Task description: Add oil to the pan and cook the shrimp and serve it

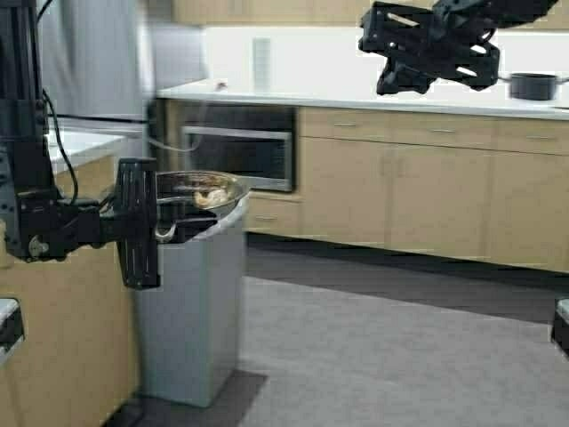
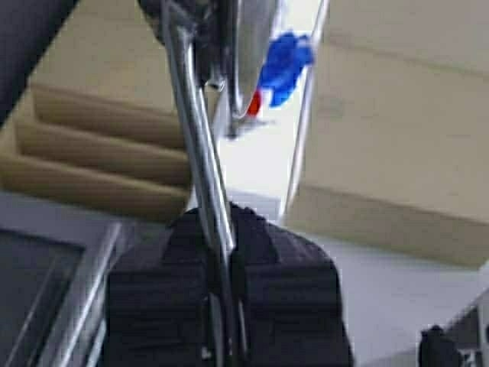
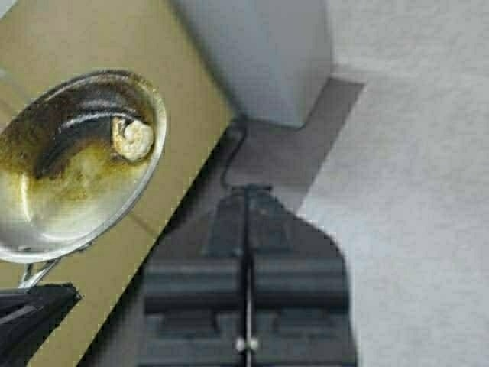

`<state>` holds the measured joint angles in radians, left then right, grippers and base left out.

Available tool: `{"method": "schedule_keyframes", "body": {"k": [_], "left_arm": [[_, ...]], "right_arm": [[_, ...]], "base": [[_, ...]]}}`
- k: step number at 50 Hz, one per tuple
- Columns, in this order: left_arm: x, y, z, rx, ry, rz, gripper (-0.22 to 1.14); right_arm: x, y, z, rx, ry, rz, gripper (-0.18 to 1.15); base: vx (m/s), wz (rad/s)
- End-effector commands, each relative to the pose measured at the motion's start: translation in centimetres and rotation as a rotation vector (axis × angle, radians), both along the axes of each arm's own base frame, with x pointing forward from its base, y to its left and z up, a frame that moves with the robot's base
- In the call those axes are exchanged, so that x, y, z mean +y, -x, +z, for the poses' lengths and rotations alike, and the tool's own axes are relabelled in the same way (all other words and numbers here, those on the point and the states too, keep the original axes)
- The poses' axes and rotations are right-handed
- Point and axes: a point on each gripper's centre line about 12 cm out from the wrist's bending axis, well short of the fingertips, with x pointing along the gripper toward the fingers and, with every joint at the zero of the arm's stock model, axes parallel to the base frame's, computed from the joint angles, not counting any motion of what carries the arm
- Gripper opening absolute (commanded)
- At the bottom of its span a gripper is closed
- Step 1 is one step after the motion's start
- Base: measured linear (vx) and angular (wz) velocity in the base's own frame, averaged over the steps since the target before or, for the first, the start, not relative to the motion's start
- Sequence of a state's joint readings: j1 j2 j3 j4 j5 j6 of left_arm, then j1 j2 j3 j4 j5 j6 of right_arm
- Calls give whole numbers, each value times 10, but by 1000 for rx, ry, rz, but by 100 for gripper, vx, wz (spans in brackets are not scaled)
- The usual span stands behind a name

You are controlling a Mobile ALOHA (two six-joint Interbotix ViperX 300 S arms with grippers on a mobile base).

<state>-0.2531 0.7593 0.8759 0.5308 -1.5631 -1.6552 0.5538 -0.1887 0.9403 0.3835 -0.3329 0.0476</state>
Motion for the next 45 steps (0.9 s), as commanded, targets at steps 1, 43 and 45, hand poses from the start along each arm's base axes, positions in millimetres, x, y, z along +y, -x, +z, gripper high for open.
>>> {"method": "schedule_keyframes", "body": {"k": [1,43,45], "left_arm": [[-3,-10,30,-114,26,-5,3],[-5,-25,144,-210,-19,20,4],[-4,-22,149,-216,-14,22,4]], "right_arm": [[2,-5,14,-35,-22,-1,6],[6,-12,33,-87,-63,-14,6],[5,-11,35,-87,-68,-15,6]], "base": [[-3,38],[1,53],[1,35]]}}
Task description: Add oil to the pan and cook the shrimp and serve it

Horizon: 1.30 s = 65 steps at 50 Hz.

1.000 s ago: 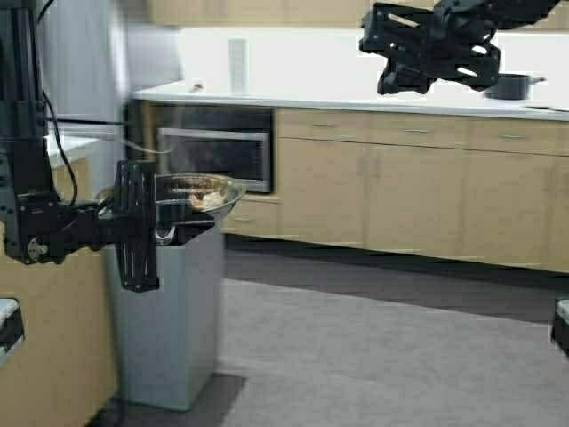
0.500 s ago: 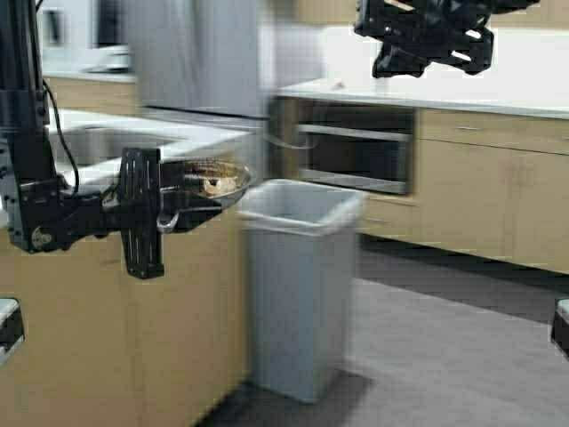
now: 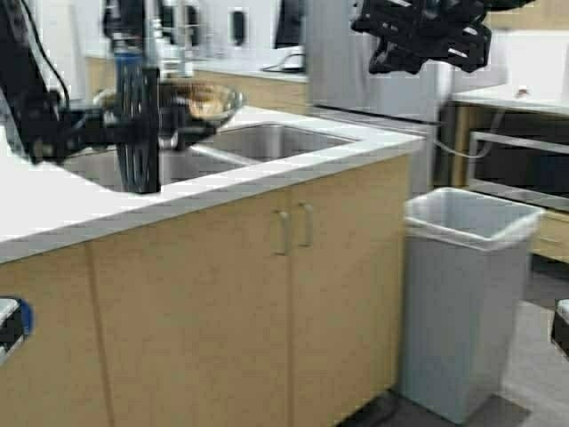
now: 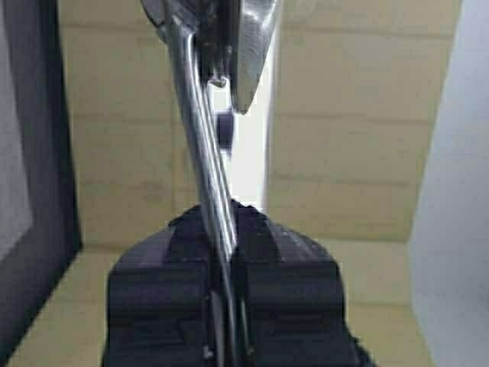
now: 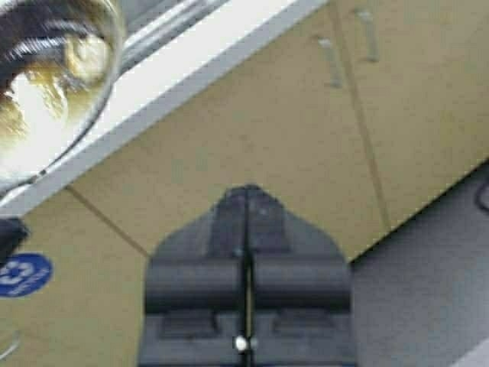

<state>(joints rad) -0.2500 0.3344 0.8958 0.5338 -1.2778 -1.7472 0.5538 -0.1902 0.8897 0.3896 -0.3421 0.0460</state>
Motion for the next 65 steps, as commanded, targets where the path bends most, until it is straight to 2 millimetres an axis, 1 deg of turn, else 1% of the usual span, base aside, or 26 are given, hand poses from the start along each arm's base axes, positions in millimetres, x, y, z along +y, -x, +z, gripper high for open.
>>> {"method": "schedule_keyframes", "body": {"k": [1,4,12,20,29,48,58,65], "left_arm": [[0,4,39,-92,16,-3,4],[-1,4,42,-99,18,-5,4],[-1,4,41,-78,33,-8,4],[1,8,37,-58,32,-5,4],[1,8,36,-60,25,-6,4],[0,6,33,-41,-10,-9,4],[1,6,33,-24,-37,-4,4],[2,7,37,-24,-67,5,4]], "right_arm": [[-1,0,17,-35,-38,-8,6],[-1,2,19,-28,-43,-8,6],[-1,5,18,27,-74,-21,6],[2,1,25,11,-66,-9,6],[-4,-5,22,-16,-30,-20,6],[-9,2,11,6,-11,-19,6],[-9,2,11,7,-14,-20,6],[-9,2,11,9,-19,-23,6]], "base": [[1,33],[2,34],[1,35],[2,24],[6,31],[9,48],[8,40],[5,20]]}}
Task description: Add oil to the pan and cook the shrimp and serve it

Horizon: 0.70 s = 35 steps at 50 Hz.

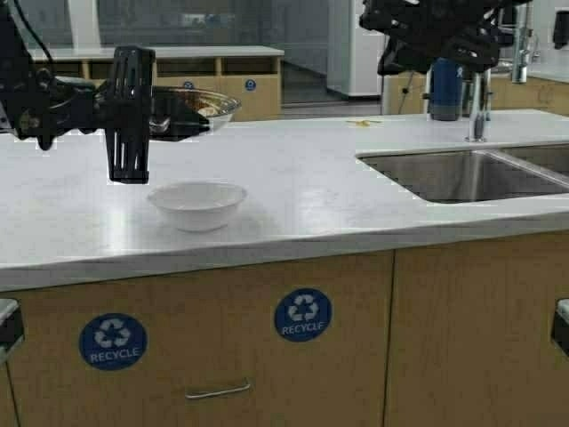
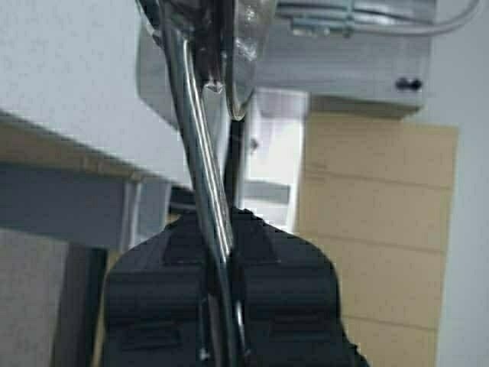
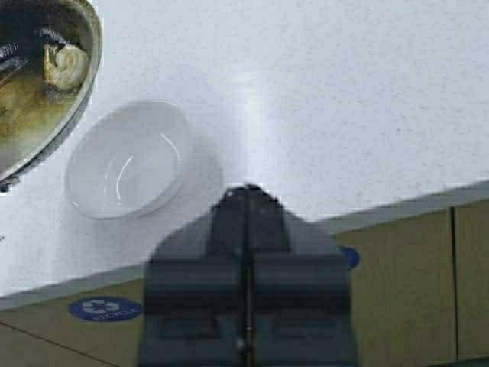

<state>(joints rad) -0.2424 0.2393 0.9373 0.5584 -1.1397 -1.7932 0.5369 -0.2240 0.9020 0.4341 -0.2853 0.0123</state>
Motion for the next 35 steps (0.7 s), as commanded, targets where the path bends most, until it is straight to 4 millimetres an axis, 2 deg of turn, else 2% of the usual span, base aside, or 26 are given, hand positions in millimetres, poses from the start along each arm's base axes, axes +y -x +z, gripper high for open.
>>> {"method": "schedule_keyframes", "body": {"k": [1,9,16,35], "left_arm": [[-3,-2,28,-98,-16,-9,4],[-5,-4,28,-87,-81,-18,4],[4,-6,24,-59,-196,31,4],[16,-21,38,-75,-546,70,4]], "right_arm": [[-1,-2,10,-29,-22,-10,6],[-3,2,8,0,-52,-28,6],[-3,3,7,8,-52,-26,6],[-6,6,4,3,-49,-32,6]], "base": [[4,15],[4,15],[3,8],[1,3]]}}
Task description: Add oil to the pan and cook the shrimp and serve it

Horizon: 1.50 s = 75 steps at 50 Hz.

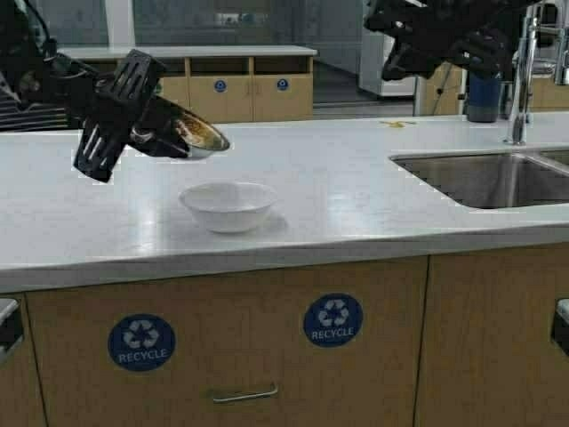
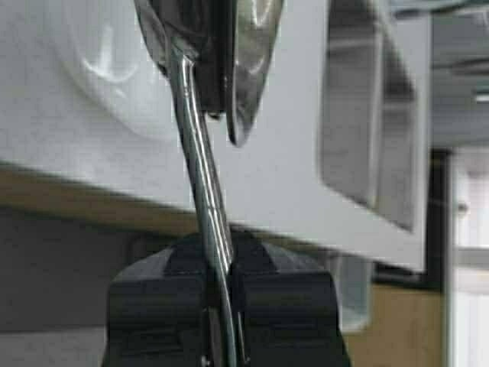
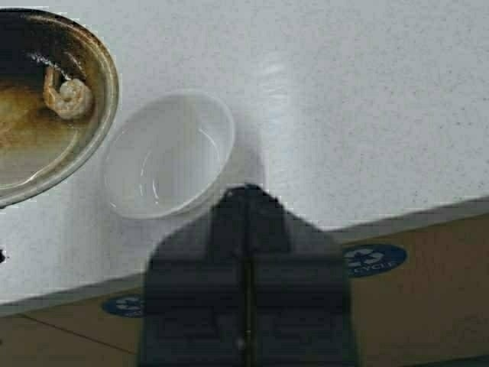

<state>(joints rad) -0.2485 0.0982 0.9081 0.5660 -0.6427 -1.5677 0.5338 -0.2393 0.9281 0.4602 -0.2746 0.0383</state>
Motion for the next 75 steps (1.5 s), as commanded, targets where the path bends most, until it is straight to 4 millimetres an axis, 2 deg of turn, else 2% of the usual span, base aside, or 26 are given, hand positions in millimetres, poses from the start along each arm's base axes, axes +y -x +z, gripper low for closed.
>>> {"method": "schedule_keyframes", "body": {"k": [1,12,20,52,63,75], "left_arm": [[1,-16,38,-122,-110,-9,4],[-3,-30,44,-132,-341,-50,4],[-12,-36,49,-141,-433,-84,4],[-13,-46,53,-150,-621,-136,4],[-22,-52,47,-156,-743,-211,4],[-23,-56,39,-144,-813,-250,4]], "right_arm": [[-1,0,9,-40,-16,-8,6],[-3,0,7,-46,-17,-16,6],[-3,1,8,-47,-19,-16,6],[-4,1,7,-54,-26,-25,6],[-5,2,7,-61,-27,-31,6],[-7,3,4,-63,-23,-35,6]], "base": [[1,-1],[0,0],[0,0],[0,0],[0,0],[0,0]]}}
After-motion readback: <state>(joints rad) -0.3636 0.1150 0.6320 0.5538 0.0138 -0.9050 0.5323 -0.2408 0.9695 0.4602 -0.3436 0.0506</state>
